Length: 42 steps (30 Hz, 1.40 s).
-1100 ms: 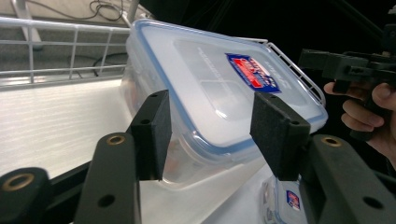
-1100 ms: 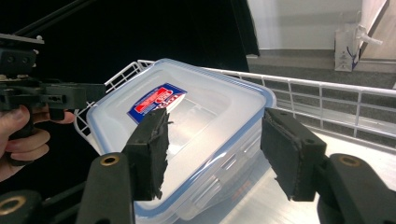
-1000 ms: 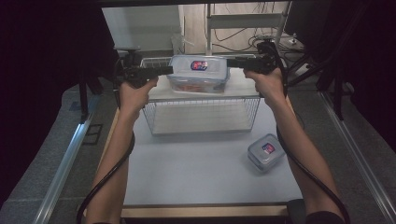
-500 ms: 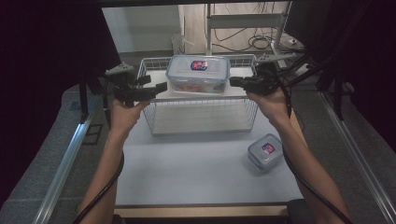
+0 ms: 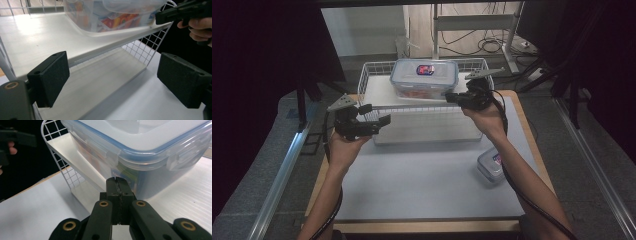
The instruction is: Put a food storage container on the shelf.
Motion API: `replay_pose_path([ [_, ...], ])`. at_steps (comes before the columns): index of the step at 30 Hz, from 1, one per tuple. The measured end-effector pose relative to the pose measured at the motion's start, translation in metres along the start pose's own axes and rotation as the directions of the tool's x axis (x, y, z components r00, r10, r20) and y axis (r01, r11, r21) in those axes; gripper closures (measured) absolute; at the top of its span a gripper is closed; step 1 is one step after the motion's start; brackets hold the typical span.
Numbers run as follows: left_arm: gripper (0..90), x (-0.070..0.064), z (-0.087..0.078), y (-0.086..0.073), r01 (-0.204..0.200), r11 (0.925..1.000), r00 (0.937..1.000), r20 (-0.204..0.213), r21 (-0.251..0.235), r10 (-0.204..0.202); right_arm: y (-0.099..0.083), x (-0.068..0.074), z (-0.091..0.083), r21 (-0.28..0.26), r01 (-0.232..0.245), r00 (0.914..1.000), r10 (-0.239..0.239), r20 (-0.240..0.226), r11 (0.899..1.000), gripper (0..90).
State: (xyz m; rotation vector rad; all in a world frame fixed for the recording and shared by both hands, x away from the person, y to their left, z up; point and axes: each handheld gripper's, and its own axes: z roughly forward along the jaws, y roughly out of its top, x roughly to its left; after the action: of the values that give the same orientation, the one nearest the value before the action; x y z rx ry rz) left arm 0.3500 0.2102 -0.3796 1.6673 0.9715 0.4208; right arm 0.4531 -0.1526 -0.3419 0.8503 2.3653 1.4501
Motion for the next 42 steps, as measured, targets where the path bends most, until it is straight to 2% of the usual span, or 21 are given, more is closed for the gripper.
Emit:
replay_pose_path([
  [11, 10.4, -0.011, 0.004, -0.012, -0.033, 0.9992, 0.9994, 0.015, 0.023, 0.033, 0.001, -0.011, 0.000, -0.004, -0.027, 0.9990, 0.027, 0.036, 1.000, 89.7],
  [14, 10.4, -0.014, 0.006, -0.014, -0.042, 0.9987, 0.9989, 0.021, 0.029, 0.041, 0.000, -0.011, 0.000, -0.004, -0.026, 0.9993, 0.026, 0.028, 1.000, 89.7],
  [17, 10.1, -0.019, 0.006, -0.017, -0.060, 0.9976, 0.9978, 0.031, 0.036, 0.059, -0.003, -0.004, -0.003, -0.006, -0.019, 0.9998, 0.019, 0.008, 1.000, 88.6],
  [18, 9.7, -0.021, 0.006, -0.018, -0.066, 0.9971, 0.9973, 0.033, 0.037, 0.065, -0.006, 0.001, -0.005, -0.005, -0.003, 1.0000, 0.003, 0.004, 1.000, 83.5],
  [20, 9.6, -0.026, 0.006, -0.022, -0.082, 0.9955, 0.9959, 0.042, 0.048, 0.080, -0.009, 0.004, -0.008, -0.006, 0.003, 1.0000, -0.003, -0.002, 1.000, 80.5],
  [23, 9.4, -0.033, 0.006, -0.029, -0.097, 0.9921, 0.9945, 0.048, 0.079, 0.093, -0.019, 0.014, -0.014, -0.007, 0.015, 0.9997, -0.015, -0.018, 1.000, 68.0],
  [26, 7.5, -0.038, 0.006, -0.037, -0.114, 0.9873, 0.9928, 0.051, 0.111, 0.108, -0.031, 0.023, -0.020, 0.002, 0.039, 0.9991, -0.039, -0.016, 0.999, 57.1],
  [28, 7.2, -0.041, 0.006, -0.041, -0.130, 0.9831, 0.9914, 0.036, 0.129, 0.126, -0.040, 0.028, -0.024, 0.014, 0.053, 0.9985, -0.053, -0.009, 0.998, 50.1],
  [31, 6.5, -0.046, 0.004, -0.050, -0.146, 0.9783, 0.9891, 0.037, 0.147, 0.143, -0.055, 0.035, -0.029, 0.039, 0.059, 0.9983, -0.058, -0.007, 0.998, 39.6],
  [37, 4.4, -0.054, 0.001, -0.069, -0.155, 0.9744, 0.9878, 0.023, 0.163, 0.154, -0.084, 0.043, -0.041, 0.049, 0.055, 0.9985, -0.055, -0.002, 0.997, 26.0],
  [42, 3.6, -0.059, -0.004, -0.088, -0.164, 0.9724, 0.9862, 0.006, 0.166, 0.165, -0.108, 0.047, -0.047, 0.062, 0.055, 0.9983, -0.056, 0.014, 0.997, 18.1],
])
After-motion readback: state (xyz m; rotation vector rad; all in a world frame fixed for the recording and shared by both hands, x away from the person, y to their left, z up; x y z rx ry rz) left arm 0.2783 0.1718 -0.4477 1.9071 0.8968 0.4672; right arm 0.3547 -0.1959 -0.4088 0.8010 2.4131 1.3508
